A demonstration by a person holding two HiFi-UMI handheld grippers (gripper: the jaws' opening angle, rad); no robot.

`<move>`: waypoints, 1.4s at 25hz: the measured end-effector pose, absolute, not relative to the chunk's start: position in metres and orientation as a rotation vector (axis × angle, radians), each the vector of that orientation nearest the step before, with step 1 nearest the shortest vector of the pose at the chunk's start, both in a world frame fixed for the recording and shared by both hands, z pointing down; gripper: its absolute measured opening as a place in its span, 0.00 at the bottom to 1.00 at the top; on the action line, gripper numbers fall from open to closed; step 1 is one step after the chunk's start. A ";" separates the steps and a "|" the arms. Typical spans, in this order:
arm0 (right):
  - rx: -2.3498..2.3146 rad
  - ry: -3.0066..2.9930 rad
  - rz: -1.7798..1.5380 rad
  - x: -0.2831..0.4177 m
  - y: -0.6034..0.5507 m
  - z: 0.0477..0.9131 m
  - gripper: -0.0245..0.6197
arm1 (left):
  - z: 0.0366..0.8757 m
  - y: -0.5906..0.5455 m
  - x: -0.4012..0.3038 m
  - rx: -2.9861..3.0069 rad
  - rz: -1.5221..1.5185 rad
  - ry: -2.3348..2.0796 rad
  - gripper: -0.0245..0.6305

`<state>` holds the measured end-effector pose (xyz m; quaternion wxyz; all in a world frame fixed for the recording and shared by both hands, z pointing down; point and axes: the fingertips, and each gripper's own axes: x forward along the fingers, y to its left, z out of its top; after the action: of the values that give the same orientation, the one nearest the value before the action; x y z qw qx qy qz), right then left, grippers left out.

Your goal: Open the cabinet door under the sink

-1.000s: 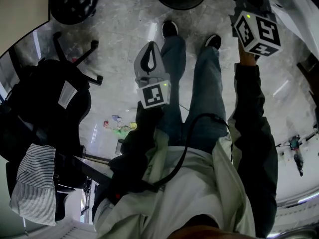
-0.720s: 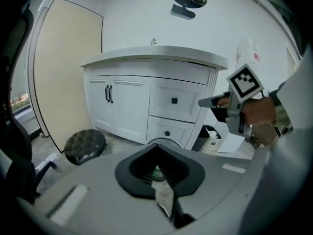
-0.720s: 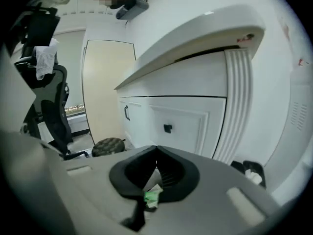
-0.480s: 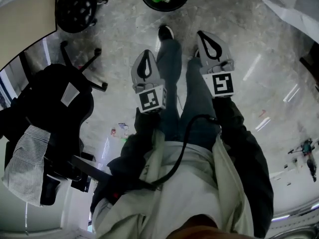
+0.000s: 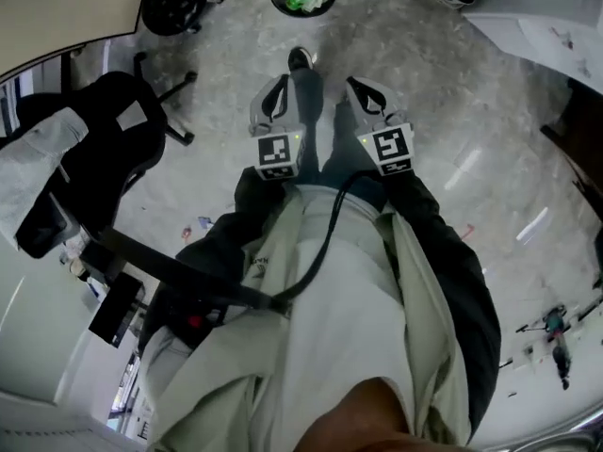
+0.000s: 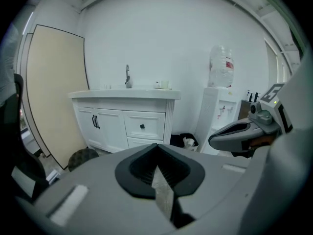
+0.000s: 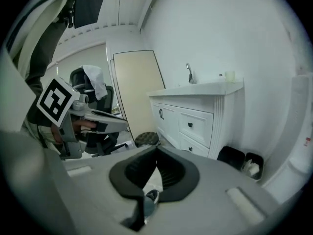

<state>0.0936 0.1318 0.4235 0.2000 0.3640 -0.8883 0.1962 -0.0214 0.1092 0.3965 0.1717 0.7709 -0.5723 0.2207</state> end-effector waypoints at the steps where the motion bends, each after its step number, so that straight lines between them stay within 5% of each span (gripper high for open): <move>1: 1.025 -2.498 0.521 0.098 0.134 0.413 0.04 | 0.386 0.111 -0.018 2.190 0.630 -1.625 0.05; 10: 1.144 -2.528 0.474 0.125 0.159 0.339 0.04 | 0.310 0.148 -0.050 2.201 0.526 -1.790 0.05; 18: 1.075 -2.550 0.432 0.070 0.162 0.317 0.04 | 0.276 0.150 -0.058 2.355 0.488 -1.724 0.05; 35: 1.300 -2.397 0.545 0.073 0.170 0.320 0.04 | 0.300 0.104 -0.060 2.423 0.481 -1.414 0.05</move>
<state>0.0733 0.1699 0.3197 0.1794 0.4597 -0.8481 0.1928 -0.0596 0.1040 0.2995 0.1469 0.8420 -0.4915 0.1670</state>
